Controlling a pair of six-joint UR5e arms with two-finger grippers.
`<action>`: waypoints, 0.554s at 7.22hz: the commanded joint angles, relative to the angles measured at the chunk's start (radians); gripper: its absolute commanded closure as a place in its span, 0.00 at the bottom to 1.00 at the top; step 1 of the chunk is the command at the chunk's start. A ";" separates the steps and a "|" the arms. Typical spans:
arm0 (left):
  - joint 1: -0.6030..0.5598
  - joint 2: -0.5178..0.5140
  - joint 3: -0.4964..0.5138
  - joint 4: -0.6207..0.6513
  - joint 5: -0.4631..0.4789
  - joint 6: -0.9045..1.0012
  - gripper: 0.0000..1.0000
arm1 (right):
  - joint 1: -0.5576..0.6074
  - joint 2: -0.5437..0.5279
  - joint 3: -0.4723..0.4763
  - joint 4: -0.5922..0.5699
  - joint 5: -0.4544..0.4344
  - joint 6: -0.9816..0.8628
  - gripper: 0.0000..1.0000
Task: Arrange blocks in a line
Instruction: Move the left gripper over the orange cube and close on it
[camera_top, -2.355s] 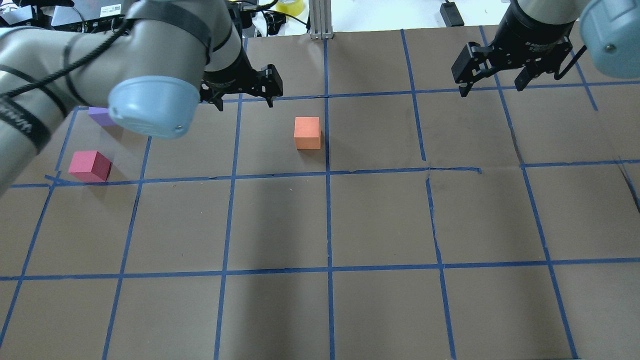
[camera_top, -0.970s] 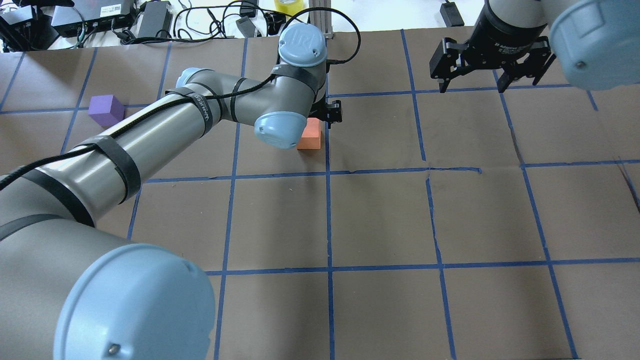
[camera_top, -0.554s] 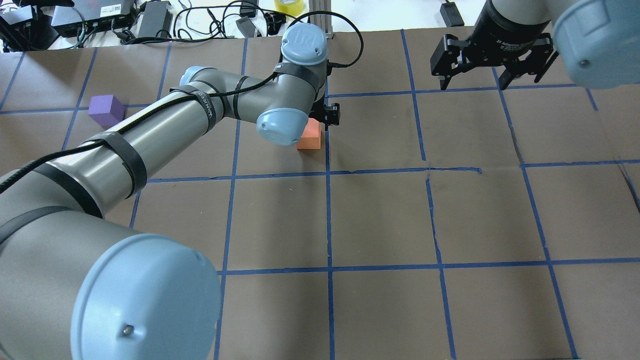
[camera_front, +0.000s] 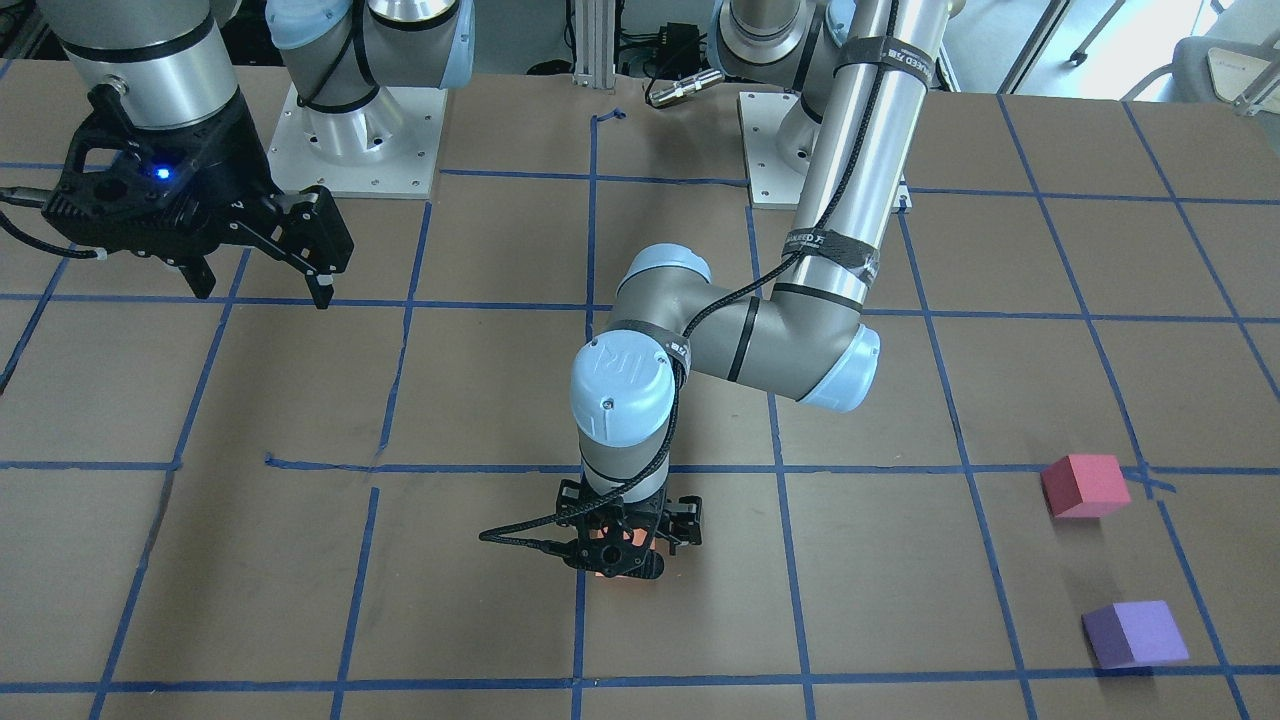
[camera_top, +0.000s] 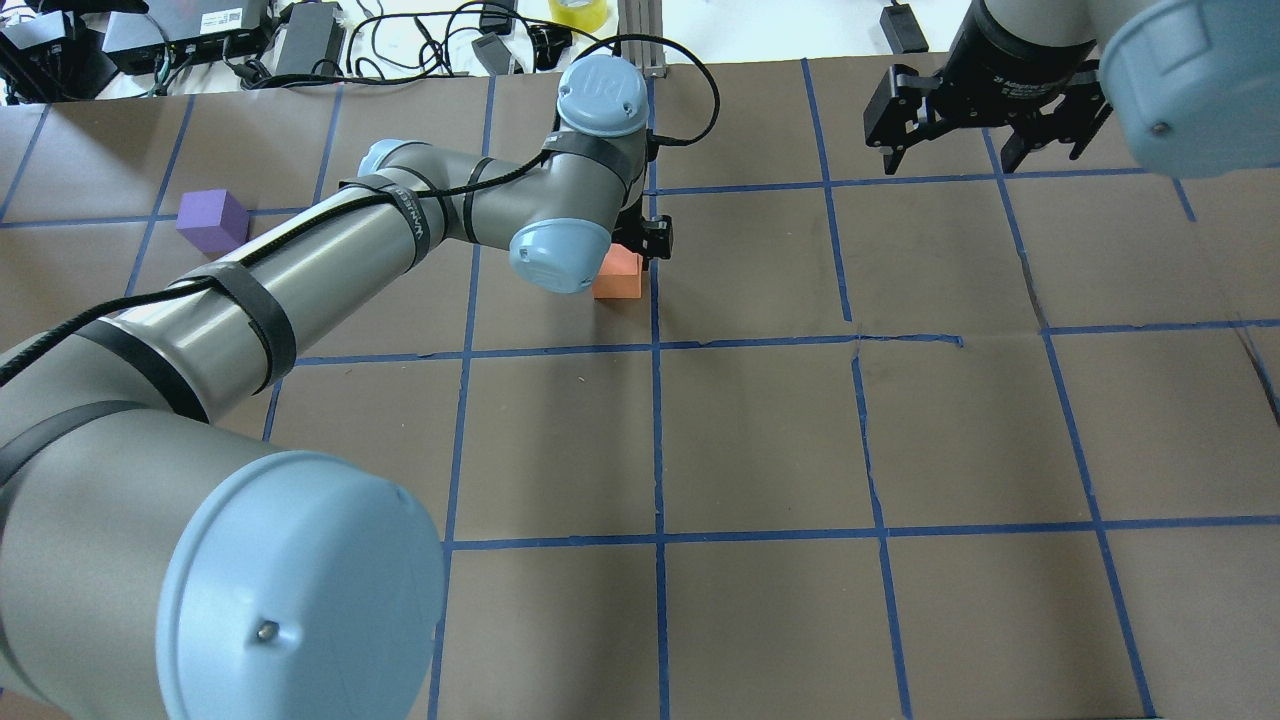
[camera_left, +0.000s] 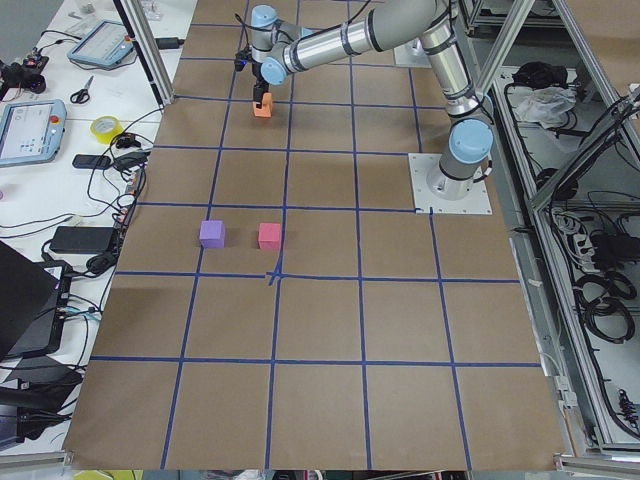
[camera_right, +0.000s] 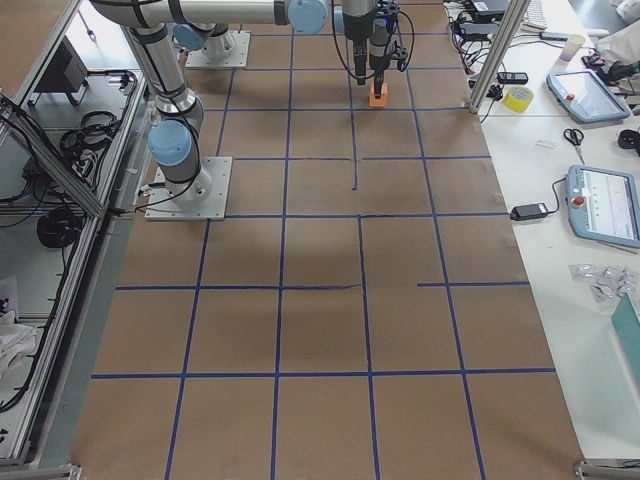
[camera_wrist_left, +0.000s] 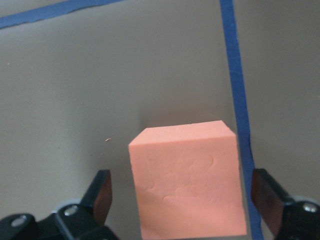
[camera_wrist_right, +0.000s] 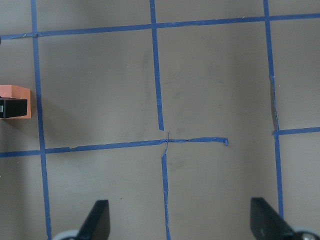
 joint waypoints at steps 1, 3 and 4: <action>0.003 -0.020 -0.001 0.000 -0.001 -0.016 0.01 | 0.000 -0.004 0.006 -0.004 0.002 0.021 0.00; 0.003 -0.026 -0.003 0.000 0.001 -0.071 0.18 | 0.000 0.008 0.007 -0.032 -0.013 0.035 0.00; 0.003 -0.026 -0.003 0.001 0.002 -0.079 0.29 | 0.000 0.019 0.010 -0.029 -0.009 0.038 0.00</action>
